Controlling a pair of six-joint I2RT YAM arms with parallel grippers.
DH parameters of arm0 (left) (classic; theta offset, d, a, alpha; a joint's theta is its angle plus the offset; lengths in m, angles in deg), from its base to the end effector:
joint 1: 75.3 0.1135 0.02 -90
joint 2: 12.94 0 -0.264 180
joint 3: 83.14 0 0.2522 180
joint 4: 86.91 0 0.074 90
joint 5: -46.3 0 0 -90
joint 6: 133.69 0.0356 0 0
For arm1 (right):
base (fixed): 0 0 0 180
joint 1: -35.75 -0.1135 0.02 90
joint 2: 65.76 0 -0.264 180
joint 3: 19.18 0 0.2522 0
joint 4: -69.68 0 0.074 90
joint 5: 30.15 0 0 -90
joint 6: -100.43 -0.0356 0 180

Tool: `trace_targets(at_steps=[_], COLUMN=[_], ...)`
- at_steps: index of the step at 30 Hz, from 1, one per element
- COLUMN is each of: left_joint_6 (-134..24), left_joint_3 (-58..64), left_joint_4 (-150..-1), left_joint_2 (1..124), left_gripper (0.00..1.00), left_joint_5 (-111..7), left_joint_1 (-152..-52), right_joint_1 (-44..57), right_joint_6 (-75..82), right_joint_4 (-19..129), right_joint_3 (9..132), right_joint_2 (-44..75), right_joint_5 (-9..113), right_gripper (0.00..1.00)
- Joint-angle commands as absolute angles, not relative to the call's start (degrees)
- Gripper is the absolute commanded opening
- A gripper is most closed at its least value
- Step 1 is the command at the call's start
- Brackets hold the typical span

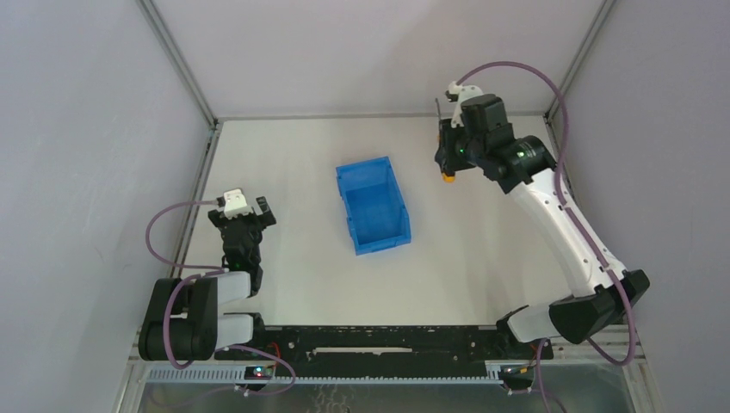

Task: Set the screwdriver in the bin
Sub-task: Place the screwdriver in the bin.

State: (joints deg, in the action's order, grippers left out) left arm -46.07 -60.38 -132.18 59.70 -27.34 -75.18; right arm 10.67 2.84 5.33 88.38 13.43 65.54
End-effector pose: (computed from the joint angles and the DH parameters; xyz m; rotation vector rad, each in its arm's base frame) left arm 0.2115 0.0105 0.1639 -0.2529 1.6325 0.2056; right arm 0.2560 0.1159 0.4284 -0.2797 2.1853 0.2107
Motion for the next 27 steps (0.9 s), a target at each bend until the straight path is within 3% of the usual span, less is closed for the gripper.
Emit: trace_targets(at_steps=[1, 11, 27], left_joint_6=[-44.7, -44.7, -44.7], left_joint_3=[-58.3, -58.4, -58.4], left_joint_4=[-134.0, -134.0, -134.0], left_joint_2=[59.3, 59.3, 59.3], left_gripper=[1.0, 1.0, 1.0], left_joint_5=[-26.6, -26.6, -26.6], left_joint_1=[-75.5, -75.5, -75.5], right_joint_1=[6.0, -2.8, -6.0], right_joint_6=[0.3, -1.4, -2.7], right_joint_4=[9.6, 12.8, 17.9], right_joint_3=[92.6, 95.5, 90.5], right_joint_2=[14.9, 20.5, 23.3], right_joint_5=[67.1, 69.3, 68.7], right_gripper=[0.11, 0.12, 0.11])
